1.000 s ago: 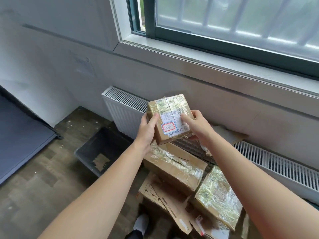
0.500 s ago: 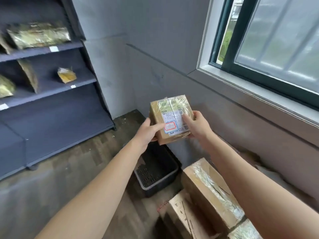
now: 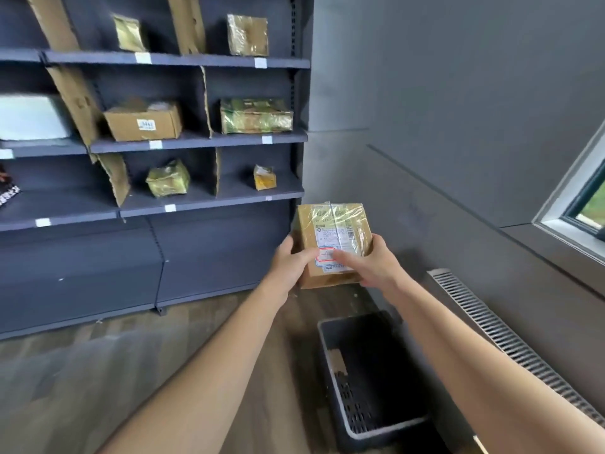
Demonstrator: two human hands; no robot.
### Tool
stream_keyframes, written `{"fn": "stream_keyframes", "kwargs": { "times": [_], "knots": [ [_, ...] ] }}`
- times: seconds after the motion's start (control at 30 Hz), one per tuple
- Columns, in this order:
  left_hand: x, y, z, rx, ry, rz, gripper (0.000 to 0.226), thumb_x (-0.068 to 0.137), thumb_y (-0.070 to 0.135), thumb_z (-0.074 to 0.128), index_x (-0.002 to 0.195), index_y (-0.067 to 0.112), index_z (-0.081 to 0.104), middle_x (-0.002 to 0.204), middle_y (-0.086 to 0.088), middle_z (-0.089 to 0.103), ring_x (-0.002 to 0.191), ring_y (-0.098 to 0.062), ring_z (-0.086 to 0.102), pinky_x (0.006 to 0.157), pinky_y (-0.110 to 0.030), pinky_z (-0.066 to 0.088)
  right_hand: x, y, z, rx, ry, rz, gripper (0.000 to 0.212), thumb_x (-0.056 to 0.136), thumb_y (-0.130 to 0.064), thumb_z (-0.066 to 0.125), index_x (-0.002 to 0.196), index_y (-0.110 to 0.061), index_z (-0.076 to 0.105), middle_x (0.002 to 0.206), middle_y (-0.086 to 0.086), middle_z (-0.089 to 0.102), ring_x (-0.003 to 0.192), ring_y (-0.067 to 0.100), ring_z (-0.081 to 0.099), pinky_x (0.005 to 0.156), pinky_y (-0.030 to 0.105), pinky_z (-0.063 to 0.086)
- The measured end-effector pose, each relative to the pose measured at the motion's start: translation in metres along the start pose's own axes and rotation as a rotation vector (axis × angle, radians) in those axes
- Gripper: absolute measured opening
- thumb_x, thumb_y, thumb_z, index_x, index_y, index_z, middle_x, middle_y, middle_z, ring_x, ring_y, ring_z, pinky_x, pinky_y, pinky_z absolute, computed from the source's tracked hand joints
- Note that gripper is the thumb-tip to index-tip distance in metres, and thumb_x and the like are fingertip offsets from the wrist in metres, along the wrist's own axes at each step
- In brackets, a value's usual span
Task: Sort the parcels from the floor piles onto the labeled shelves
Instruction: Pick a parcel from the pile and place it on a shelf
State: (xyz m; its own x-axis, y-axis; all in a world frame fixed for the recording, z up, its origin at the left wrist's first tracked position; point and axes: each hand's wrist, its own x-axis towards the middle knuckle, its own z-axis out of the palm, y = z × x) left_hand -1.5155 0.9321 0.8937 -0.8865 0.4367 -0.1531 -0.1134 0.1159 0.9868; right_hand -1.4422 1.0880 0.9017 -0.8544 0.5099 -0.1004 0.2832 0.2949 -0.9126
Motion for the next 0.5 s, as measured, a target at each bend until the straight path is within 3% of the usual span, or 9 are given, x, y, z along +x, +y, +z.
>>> {"fn": "stream_keyframes", "kwargs": {
  "times": [0.07, 0.17, 0.27, 0.5],
  "knots": [
    [0.009, 0.004, -0.037, -0.001, 0.024, 0.003, 0.039, 0.091, 0.025, 0.066, 0.128, 0.024, 0.056, 0.119, 0.001, 0.069, 0.104, -0.017, 0.066, 0.088, -0.034, 0.055, 0.013, -0.021, 0.032, -0.022, -0.013, -0.017, 0.082, 0.073, -0.049, 0.082, 0.135, -0.021, 0.037, 0.121, -0.006, 0.061, 0.095, 0.009, 0.062, 0.071, 0.026, 0.053],
    [0.02, 0.01, -0.088, -0.017, 0.051, -0.001, 0.037, 0.091, 0.023, 0.065, 0.127, 0.023, 0.056, 0.118, 0.001, 0.069, 0.102, -0.015, 0.067, 0.072, -0.024, 0.053, 0.03, -0.05, 0.076, -0.046, -0.04, -0.037, 0.082, 0.072, -0.05, 0.081, 0.135, -0.021, 0.037, 0.12, -0.007, 0.06, 0.099, 0.011, 0.061, 0.082, 0.032, 0.056],
    [0.03, 0.016, -0.132, -0.037, 0.08, 0.01, 0.038, 0.091, 0.018, 0.064, 0.129, 0.018, 0.056, 0.117, -0.001, 0.069, 0.1, -0.016, 0.067, 0.07, -0.022, 0.051, 0.044, -0.074, 0.116, -0.045, -0.062, -0.062, 0.081, 0.073, -0.05, 0.081, 0.134, -0.021, 0.037, 0.117, -0.008, 0.06, 0.101, 0.013, 0.061, 0.089, 0.037, 0.055],
    [0.055, 0.034, -0.214, -0.071, 0.165, 0.068, 0.038, 0.092, 0.013, 0.059, 0.129, 0.022, 0.053, 0.12, -0.001, 0.068, 0.099, -0.013, 0.065, 0.069, -0.022, 0.048, 0.078, -0.13, 0.187, -0.02, -0.121, -0.157, 0.077, 0.071, -0.05, 0.082, 0.129, -0.021, 0.04, 0.116, -0.009, 0.062, 0.098, 0.009, 0.063, 0.079, 0.026, 0.053]
  ]
}}
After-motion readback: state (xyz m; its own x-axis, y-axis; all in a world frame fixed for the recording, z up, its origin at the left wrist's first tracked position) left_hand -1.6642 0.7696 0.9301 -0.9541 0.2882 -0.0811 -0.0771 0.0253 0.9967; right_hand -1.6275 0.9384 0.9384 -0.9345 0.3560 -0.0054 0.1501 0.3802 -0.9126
